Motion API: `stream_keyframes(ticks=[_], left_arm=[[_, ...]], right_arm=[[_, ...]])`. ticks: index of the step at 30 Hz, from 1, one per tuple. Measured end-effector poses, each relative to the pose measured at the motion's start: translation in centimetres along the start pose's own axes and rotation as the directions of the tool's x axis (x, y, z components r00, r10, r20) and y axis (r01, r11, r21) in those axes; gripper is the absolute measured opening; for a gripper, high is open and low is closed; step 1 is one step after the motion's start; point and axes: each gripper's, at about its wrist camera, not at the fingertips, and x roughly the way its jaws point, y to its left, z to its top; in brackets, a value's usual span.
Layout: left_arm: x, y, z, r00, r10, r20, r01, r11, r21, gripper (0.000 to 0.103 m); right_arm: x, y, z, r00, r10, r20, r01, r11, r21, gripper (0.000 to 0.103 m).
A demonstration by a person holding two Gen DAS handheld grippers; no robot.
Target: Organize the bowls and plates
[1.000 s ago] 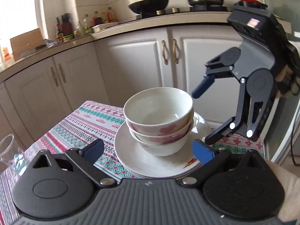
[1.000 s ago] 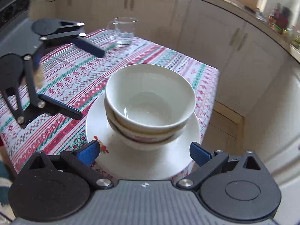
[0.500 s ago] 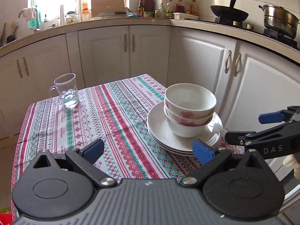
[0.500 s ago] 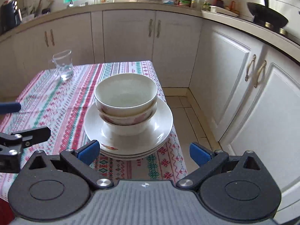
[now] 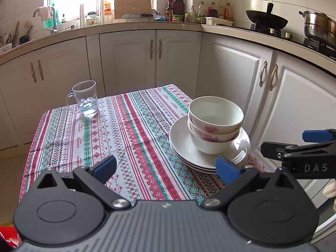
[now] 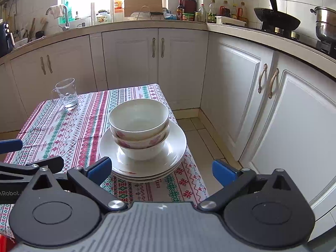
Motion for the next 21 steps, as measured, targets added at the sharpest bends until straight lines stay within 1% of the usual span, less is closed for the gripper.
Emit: stream_keyframes(ticks=[6, 12, 21], left_arm=[[0.03, 0.21, 0.04, 1.0, 0.015, -0.002, -0.015, 1.0, -0.01, 0.1], [0.08, 0.38, 0.02, 0.999, 0.031, -0.006, -0.032, 0.999, -0.016, 0.1], [0.01, 0.29, 0.1, 0.999, 0.034, -0.004, -0.034, 0.999, -0.018, 0.1]], right_arm=[[-0.04, 0.06, 0.02, 1.0, 0.007, 0.001, -0.007, 1.0, 0.004, 0.103], [-0.2, 0.25, 0.12, 0.999, 0.034, 0.004, -0.034, 0.999, 0.004, 0.103], [-0.23, 0.21, 0.18, 0.999, 0.045, 0.006, -0.045, 0.999, 0.008, 0.103]])
